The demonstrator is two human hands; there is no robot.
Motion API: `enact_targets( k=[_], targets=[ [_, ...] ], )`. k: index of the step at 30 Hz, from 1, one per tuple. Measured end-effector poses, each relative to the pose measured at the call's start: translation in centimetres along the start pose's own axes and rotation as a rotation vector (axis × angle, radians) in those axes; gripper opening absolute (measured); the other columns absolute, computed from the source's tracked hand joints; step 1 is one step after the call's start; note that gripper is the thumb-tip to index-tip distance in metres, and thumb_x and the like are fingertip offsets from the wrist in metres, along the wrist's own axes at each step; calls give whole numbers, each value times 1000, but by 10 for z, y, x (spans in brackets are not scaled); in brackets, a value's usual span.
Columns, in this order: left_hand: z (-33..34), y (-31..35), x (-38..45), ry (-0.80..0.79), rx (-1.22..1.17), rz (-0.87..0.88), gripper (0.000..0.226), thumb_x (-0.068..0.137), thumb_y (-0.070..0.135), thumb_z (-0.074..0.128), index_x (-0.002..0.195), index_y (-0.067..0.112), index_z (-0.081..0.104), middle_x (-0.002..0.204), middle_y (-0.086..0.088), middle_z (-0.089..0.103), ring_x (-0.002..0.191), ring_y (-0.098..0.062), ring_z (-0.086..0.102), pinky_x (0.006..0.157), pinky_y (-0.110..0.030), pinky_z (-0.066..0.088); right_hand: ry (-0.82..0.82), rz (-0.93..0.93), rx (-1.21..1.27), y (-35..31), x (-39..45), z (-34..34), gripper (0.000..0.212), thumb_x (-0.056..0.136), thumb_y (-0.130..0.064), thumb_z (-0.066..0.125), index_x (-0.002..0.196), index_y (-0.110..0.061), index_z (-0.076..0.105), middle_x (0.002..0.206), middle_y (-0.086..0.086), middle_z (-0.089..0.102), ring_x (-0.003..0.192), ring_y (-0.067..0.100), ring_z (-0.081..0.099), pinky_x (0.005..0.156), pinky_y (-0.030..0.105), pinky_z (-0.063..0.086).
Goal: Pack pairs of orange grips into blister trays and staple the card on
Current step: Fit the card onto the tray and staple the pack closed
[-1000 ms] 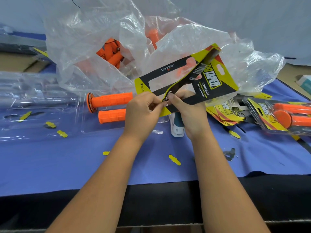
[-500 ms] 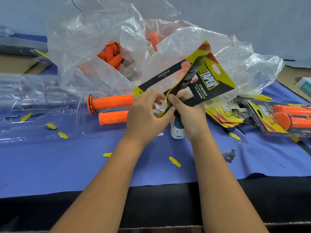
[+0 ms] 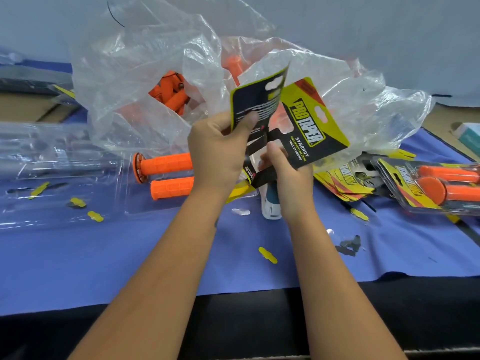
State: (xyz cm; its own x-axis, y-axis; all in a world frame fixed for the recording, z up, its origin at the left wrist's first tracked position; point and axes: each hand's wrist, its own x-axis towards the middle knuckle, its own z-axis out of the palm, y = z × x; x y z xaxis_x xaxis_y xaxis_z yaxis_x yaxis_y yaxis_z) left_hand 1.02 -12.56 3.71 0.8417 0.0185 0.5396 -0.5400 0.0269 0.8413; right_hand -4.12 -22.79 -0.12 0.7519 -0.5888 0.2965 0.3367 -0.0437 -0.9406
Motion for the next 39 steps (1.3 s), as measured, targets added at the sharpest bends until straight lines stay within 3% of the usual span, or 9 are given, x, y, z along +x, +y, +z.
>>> enact_targets(
  k=[5, 7, 10, 15, 20, 26, 30, 35, 39],
  targets=[
    [-16, -16, -4, 166, -35, -66, 14, 83, 25, 75, 88, 11, 77, 64, 22, 67, 62, 3, 56, 58, -23, 45, 153, 64, 95, -3, 6, -7, 18, 98, -29, 58, 81, -24, 63, 62, -7, 62, 58, 6, 61, 55, 22, 47],
    [-24, -29, -11, 197, 38, -63, 17, 83, 26, 75, 74, 12, 73, 63, 26, 66, 73, -1, 22, 54, -28, 41, 158, 85, 136, -6, 7, -9, 19, 99, -28, 57, 84, -19, 64, 61, -5, 61, 56, 6, 57, 51, 18, 45],
    [-32, -43, -19, 197, 45, -120, 41, 88, 28, 69, 53, 19, 51, 48, 7, 54, 45, 3, 36, 48, -19, 32, 134, 88, 169, -10, 9, -13, 16, 98, -23, 58, 85, -20, 67, 60, -7, 61, 57, 5, 57, 51, 19, 42],
    [-36, -42, -18, 288, -31, -141, 14, 92, 27, 65, 82, 17, 66, 76, -3, 69, 48, 4, 54, 52, -10, 39, 155, 60, 214, -19, 15, -23, 16, 97, -24, 61, 84, -27, 70, 68, -13, 69, 60, 6, 62, 67, 34, 41],
    [-42, -41, -11, 296, -324, -309, 8, 94, 23, 62, 90, 24, 69, 75, 14, 73, 67, -4, 64, 60, -25, 52, 201, 37, 348, -27, 19, -29, 4, 95, -21, 62, 93, -21, 66, 76, -10, 72, 60, 10, 67, 53, 23, 50],
    [-51, -37, -2, 63, -834, -520, 30, 83, 36, 60, 106, 18, 63, 85, 6, 73, 83, -14, 68, 78, -55, 55, 208, -13, 591, -43, 30, -40, 21, 98, -19, 58, 113, -8, 66, 102, 5, 67, 84, 15, 63, 73, 26, 51],
    [-50, -39, -1, 153, -878, -574, 23, 94, 32, 56, 110, 17, 63, 90, 6, 75, 89, -10, 71, 69, -38, 60, 249, -10, 699, -45, 35, -56, 18, 101, -23, 51, 111, -10, 59, 82, 0, 57, 61, 7, 53, 61, 19, 45],
    [-52, -40, 1, 220, -877, -553, 28, 100, 36, 49, 92, 19, 71, 74, 8, 72, 58, -5, 66, 44, -18, 48, 354, 52, 705, -36, 34, -74, 19, 102, -31, 50, 112, -17, 57, 80, -5, 53, 57, 3, 50, 58, 16, 43],
    [-45, -46, 0, 219, -596, -481, 26, 100, 34, 51, 79, 19, 51, 54, 3, 43, 32, -4, 24, 34, -15, 21, 395, 42, 697, -34, 34, -81, 21, 100, -33, 52, 114, -19, 60, 83, -8, 61, 62, 3, 55, 61, 18, 49]
  ],
)
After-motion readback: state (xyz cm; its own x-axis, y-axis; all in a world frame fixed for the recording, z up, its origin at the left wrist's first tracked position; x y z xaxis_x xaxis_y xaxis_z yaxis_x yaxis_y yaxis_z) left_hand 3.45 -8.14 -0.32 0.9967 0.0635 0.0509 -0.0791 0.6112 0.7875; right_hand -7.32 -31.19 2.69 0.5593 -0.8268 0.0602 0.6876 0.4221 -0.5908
